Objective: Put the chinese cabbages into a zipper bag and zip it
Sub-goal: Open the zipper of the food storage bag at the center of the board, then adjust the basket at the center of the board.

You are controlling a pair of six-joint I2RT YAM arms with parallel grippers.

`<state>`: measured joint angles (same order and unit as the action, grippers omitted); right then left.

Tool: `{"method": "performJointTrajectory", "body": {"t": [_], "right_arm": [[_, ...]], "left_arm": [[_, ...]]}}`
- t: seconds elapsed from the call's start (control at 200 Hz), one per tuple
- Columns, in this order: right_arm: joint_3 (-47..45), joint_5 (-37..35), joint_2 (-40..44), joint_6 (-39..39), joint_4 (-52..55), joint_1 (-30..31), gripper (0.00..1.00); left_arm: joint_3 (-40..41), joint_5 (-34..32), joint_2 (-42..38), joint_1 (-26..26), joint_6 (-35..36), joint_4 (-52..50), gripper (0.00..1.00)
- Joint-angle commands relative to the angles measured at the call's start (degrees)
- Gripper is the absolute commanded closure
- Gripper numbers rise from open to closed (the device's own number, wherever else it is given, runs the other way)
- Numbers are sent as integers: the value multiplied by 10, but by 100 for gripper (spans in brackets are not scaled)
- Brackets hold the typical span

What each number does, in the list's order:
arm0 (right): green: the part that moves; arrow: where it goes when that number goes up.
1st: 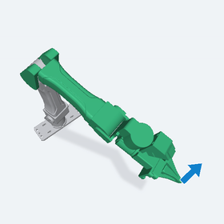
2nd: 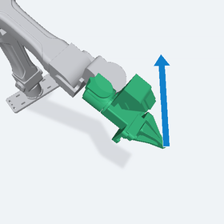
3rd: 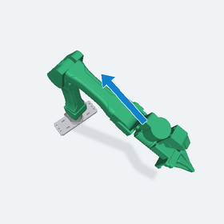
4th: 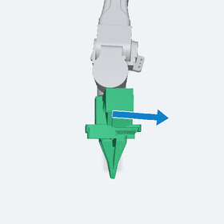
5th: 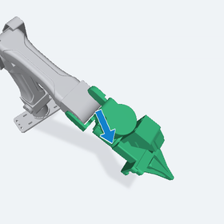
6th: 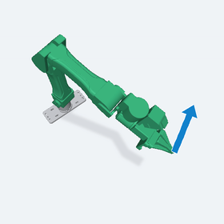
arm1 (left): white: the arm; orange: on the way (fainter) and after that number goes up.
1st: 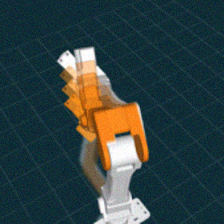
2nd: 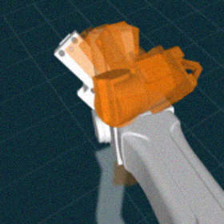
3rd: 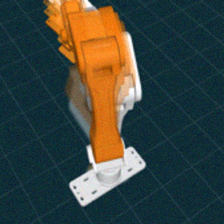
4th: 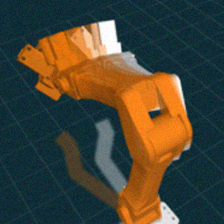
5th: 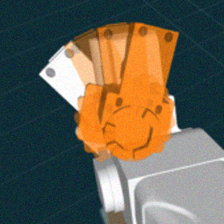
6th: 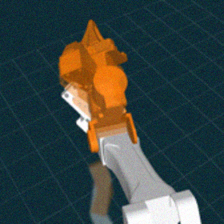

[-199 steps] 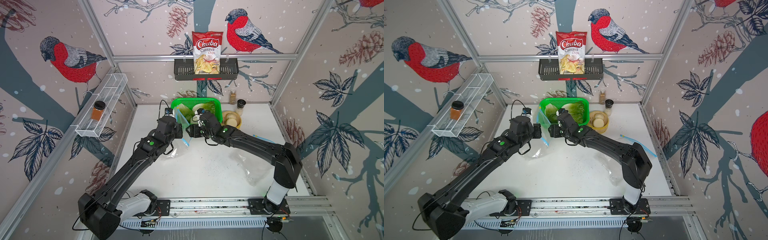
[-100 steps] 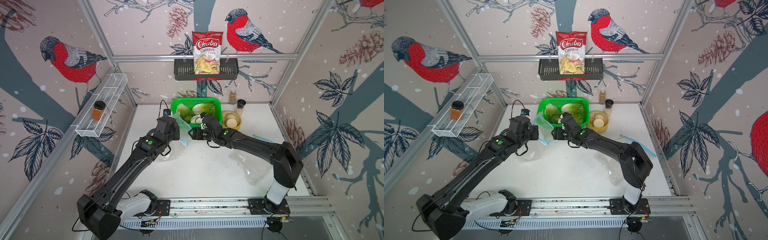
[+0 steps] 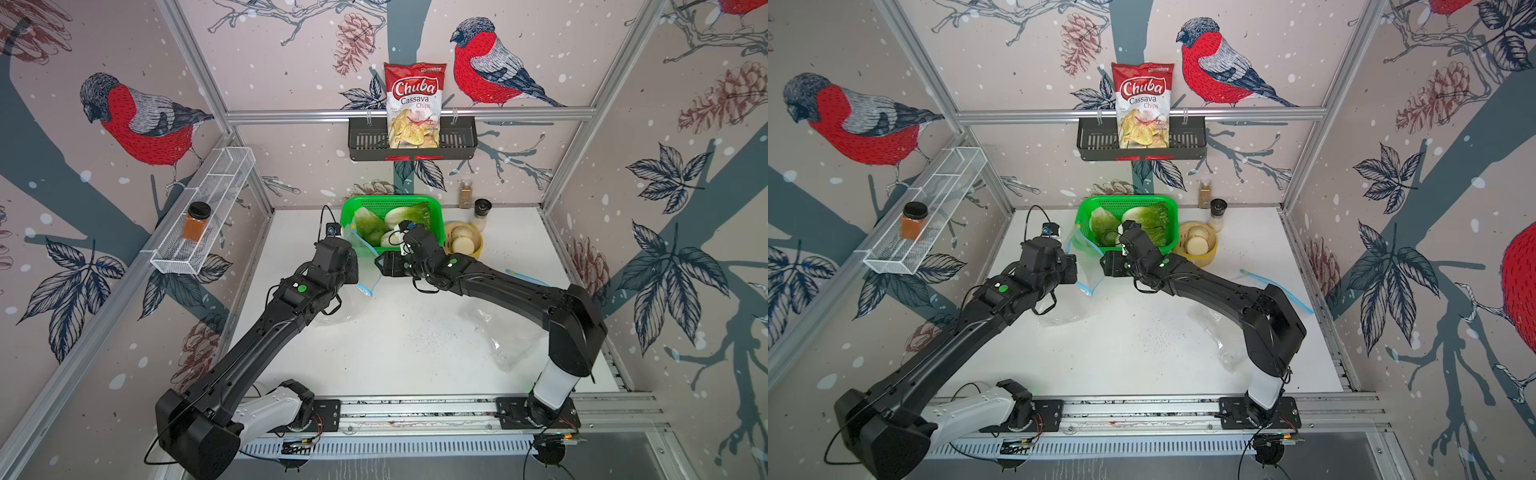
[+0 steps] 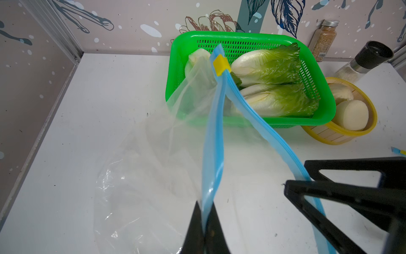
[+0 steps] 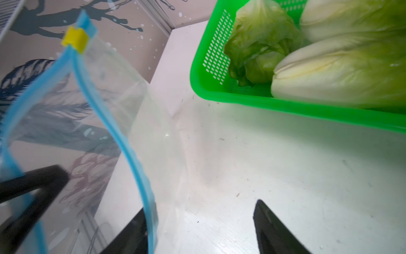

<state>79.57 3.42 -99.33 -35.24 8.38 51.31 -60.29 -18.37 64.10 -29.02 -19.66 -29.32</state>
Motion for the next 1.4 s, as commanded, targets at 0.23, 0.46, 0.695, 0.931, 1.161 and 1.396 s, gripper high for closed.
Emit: {"method": "performJointTrajectory", "body": {"t": [0.23, 0.46, 0.695, 0.931, 1.161, 1.396], "right_arm": [[-5, 9, 53, 39, -18, -30, 22], [-7, -9, 26, 35, -14, -135, 17], [26, 9, -50, 36, -11, -209, 13], [92, 32, -133, 49, 23, -232, 11], [148, 46, -197, 47, 46, -233, 10], [207, 55, -252, 54, 78, -220, 10]], "left_arm": [[8, 25, 2, 2, 2, 33, 98], [7, 44, 8, 2, 6, 33, 98], [8, 58, 16, 2, 7, 35, 99], [13, 61, 30, 2, 2, 43, 99], [14, 68, 38, 2, -3, 51, 99], [14, 61, 36, 2, -4, 51, 99]]}}
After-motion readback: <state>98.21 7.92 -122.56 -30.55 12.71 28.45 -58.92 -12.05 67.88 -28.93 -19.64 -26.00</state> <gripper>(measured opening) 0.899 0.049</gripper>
